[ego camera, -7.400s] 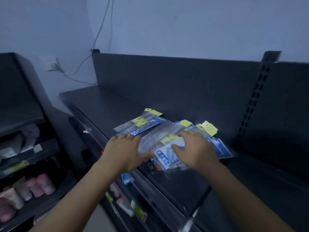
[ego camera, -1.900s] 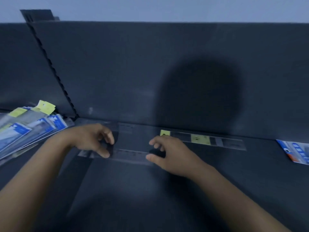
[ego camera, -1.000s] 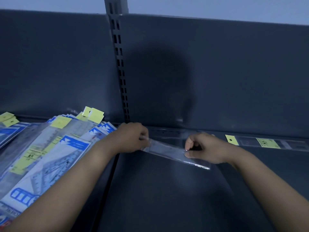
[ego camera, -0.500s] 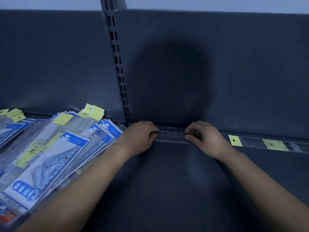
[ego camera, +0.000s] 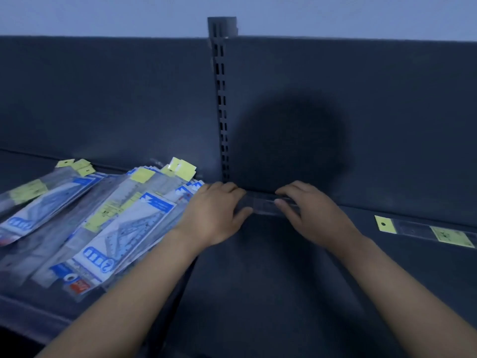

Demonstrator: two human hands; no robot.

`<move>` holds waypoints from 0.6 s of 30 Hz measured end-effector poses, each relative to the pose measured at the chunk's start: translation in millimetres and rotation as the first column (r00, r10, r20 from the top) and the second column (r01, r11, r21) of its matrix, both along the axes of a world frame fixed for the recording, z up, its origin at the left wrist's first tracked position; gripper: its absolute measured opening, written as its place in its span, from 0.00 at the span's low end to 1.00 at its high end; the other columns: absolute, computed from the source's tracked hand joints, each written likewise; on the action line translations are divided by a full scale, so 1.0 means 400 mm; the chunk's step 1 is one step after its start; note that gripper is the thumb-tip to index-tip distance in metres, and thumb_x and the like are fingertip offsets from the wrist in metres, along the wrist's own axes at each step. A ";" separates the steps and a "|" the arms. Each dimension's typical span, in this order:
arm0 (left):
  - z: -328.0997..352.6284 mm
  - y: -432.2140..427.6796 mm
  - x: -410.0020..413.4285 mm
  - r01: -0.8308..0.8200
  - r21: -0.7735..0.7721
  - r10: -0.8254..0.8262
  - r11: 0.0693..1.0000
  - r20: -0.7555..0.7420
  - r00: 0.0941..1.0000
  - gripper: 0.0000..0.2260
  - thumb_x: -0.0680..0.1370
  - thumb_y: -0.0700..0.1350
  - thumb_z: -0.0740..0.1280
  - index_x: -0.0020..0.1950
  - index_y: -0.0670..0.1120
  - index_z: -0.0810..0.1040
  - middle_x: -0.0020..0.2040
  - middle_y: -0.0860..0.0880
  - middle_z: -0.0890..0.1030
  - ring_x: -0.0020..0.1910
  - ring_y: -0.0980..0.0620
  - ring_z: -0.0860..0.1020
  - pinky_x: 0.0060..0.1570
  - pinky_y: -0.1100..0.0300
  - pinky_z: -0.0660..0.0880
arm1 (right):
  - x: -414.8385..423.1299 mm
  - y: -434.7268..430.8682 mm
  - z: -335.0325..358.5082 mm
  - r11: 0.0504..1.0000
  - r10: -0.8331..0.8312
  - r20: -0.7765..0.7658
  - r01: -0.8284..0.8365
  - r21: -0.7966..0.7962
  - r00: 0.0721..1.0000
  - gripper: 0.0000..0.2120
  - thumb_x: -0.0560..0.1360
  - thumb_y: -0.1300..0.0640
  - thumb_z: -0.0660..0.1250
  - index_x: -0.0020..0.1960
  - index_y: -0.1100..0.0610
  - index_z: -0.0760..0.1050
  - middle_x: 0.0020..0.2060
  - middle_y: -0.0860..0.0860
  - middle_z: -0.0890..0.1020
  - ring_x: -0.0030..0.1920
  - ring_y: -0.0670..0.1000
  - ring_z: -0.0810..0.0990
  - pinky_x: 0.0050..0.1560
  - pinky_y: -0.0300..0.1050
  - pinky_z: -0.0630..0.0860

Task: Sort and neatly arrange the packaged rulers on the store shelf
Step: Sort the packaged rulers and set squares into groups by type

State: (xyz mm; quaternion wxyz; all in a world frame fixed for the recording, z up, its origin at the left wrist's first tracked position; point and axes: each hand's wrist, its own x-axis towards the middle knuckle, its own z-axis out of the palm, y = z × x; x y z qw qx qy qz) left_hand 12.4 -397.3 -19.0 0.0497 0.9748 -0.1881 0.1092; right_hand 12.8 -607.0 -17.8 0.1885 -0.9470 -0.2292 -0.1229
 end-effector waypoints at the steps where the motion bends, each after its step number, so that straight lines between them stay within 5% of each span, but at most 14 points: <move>1: 0.011 0.031 -0.016 -0.032 0.023 0.032 0.999 0.007 0.999 0.22 0.80 0.61 0.55 0.69 0.51 0.71 0.64 0.53 0.75 0.63 0.50 0.72 0.62 0.57 0.64 | -0.009 0.036 0.014 1.000 0.017 -0.003 -0.017 0.013 1.000 0.15 0.80 0.50 0.58 0.62 0.56 0.74 0.54 0.50 0.77 0.54 0.50 0.75 0.55 0.45 0.72; 9: 0.014 0.411 -0.115 -0.161 0.197 0.177 0.967 -0.066 0.982 0.36 0.70 0.74 0.56 0.70 0.52 0.69 0.65 0.51 0.74 0.64 0.48 0.71 0.64 0.53 0.65 | -0.088 0.427 0.020 0.995 0.085 -0.060 -0.082 0.054 0.995 0.19 0.78 0.43 0.59 0.64 0.50 0.72 0.59 0.46 0.74 0.58 0.49 0.74 0.56 0.47 0.73; 13: -0.019 0.573 -0.124 -0.003 0.062 0.014 0.998 -0.187 0.982 0.34 0.72 0.70 0.62 0.72 0.52 0.66 0.70 0.52 0.69 0.67 0.50 0.68 0.64 0.53 0.67 | -0.115 0.607 -0.040 1.000 -0.025 -0.155 0.023 -0.018 0.988 0.27 0.76 0.39 0.61 0.70 0.51 0.66 0.66 0.48 0.72 0.65 0.50 0.69 0.62 0.46 0.68; 18: -0.010 0.710 -0.075 0.069 -0.095 -0.098 0.993 -0.344 0.934 0.34 0.73 0.63 0.68 0.75 0.52 0.63 0.74 0.51 0.64 0.71 0.50 0.63 0.65 0.55 0.64 | -0.134 0.750 -0.070 0.986 -0.167 -0.132 0.169 0.001 0.977 0.24 0.72 0.39 0.66 0.64 0.50 0.72 0.59 0.47 0.76 0.61 0.51 0.69 0.63 0.48 0.65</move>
